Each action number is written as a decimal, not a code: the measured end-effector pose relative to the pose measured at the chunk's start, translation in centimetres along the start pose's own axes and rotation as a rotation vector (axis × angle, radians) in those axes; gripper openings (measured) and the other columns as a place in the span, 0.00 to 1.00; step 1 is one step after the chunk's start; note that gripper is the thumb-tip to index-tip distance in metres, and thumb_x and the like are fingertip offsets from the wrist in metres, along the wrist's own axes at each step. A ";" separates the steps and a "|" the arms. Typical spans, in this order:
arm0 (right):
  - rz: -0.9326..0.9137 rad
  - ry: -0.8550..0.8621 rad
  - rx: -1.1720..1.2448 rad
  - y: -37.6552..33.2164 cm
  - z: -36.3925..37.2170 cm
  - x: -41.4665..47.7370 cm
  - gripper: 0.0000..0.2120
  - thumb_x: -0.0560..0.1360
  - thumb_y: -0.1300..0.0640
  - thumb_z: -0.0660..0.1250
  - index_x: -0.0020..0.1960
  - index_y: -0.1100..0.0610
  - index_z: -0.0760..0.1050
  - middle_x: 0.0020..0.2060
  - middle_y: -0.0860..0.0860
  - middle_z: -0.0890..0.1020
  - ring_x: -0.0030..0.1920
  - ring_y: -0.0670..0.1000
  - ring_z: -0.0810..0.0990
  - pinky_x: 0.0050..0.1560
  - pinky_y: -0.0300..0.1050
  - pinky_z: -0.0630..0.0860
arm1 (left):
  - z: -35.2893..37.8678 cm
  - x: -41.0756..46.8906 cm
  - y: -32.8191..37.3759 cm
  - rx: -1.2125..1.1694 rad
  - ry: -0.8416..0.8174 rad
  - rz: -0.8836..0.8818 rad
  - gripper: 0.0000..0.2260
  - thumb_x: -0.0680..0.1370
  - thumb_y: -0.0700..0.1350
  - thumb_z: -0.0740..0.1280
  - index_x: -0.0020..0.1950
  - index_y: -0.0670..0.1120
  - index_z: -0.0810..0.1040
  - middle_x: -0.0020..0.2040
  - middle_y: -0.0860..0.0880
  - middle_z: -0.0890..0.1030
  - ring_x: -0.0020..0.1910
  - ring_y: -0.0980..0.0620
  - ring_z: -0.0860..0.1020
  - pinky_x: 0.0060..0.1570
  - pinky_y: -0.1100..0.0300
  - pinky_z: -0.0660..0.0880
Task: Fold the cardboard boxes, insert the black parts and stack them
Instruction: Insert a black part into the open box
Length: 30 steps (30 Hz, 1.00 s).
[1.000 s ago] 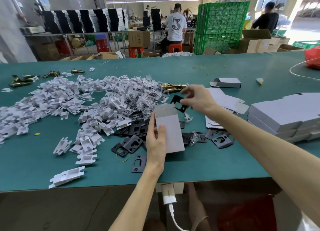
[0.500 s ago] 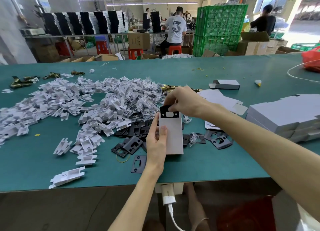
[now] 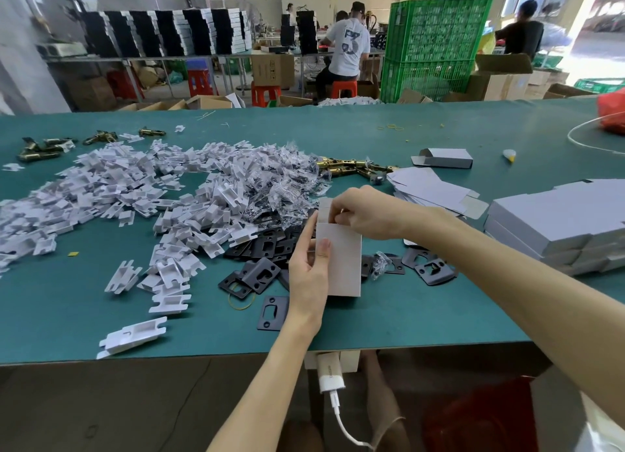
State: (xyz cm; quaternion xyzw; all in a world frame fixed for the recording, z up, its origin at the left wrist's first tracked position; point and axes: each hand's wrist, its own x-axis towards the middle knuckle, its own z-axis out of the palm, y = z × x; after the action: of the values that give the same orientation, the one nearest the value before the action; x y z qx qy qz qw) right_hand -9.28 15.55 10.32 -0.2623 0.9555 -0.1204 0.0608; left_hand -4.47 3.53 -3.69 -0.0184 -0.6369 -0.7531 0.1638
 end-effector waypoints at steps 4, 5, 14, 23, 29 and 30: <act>-0.042 0.318 0.188 0.9 0.3 -0.4 0.11 0.82 0.66 0.60 0.55 0.60 0.81 0.50 0.53 0.85 0.51 0.52 0.82 0.58 0.48 0.77 | 0.0 0.0 0.2 -0.034 0.029 0.002 0.17 0.86 0.50 0.63 0.71 0.68 0.71 0.50 0.47 0.78 0.47 0.53 0.79 0.51 0.56 0.82; -0.025 0.437 0.220 1.5 0.5 -0.3 0.10 0.82 0.66 0.61 0.56 0.61 0.80 0.51 0.54 0.85 0.52 0.52 0.81 0.59 0.48 0.76 | 0.0 0.0 0.2 -0.044 0.056 0.001 0.16 0.86 0.51 0.63 0.72 0.66 0.71 0.52 0.47 0.80 0.48 0.53 0.81 0.50 0.56 0.83; 0.464 -0.114 -0.097 5.1 5.6 -1.1 0.26 0.79 0.41 0.68 0.64 0.61 0.70 0.63 0.62 0.74 0.61 0.62 0.75 0.53 0.51 0.72 | -0.2 0.1 0.1 -0.061 0.139 -0.038 0.20 0.87 0.51 0.61 0.79 0.61 0.66 0.57 0.52 0.83 0.53 0.56 0.83 0.52 0.55 0.82; 0.438 -0.079 0.010 4.7 5.2 -2.8 0.16 0.74 0.59 0.74 0.60 0.59 0.76 0.49 0.58 0.80 0.47 0.59 0.82 0.46 0.48 0.78 | 0.0 -0.2 0.8 -0.041 0.068 0.025 0.19 0.86 0.51 0.61 0.72 0.72 0.67 0.68 0.48 0.79 0.58 0.53 0.81 0.52 0.58 0.82; 0.406 0.138 0.135 5.4 2.9 -2.2 0.09 0.76 0.65 0.72 0.55 0.63 0.83 0.46 0.59 0.85 0.40 0.54 0.82 0.47 0.48 0.79 | 0.0 -0.2 0.5 0.003 0.037 0.058 0.20 0.86 0.50 0.62 0.76 0.66 0.68 0.48 0.54 0.78 0.46 0.60 0.78 0.47 0.61 0.80; 0.358 0.213 0.202 5.3 2.3 -2.1 0.08 0.76 0.64 0.72 0.55 0.64 0.83 0.44 0.57 0.85 0.36 0.50 0.80 0.46 0.47 0.78 | 0.1 -0.1 0.4 0.009 0.037 0.054 0.20 0.86 0.50 0.62 0.77 0.64 0.68 0.49 0.52 0.77 0.46 0.60 0.78 0.48 0.61 0.80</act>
State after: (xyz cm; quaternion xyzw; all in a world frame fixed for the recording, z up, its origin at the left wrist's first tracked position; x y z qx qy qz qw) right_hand -9.69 20.55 6.88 -0.0673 0.9709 -0.2297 0.0061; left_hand -4.28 3.56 -3.31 -0.0210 -0.6363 -0.7459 0.1958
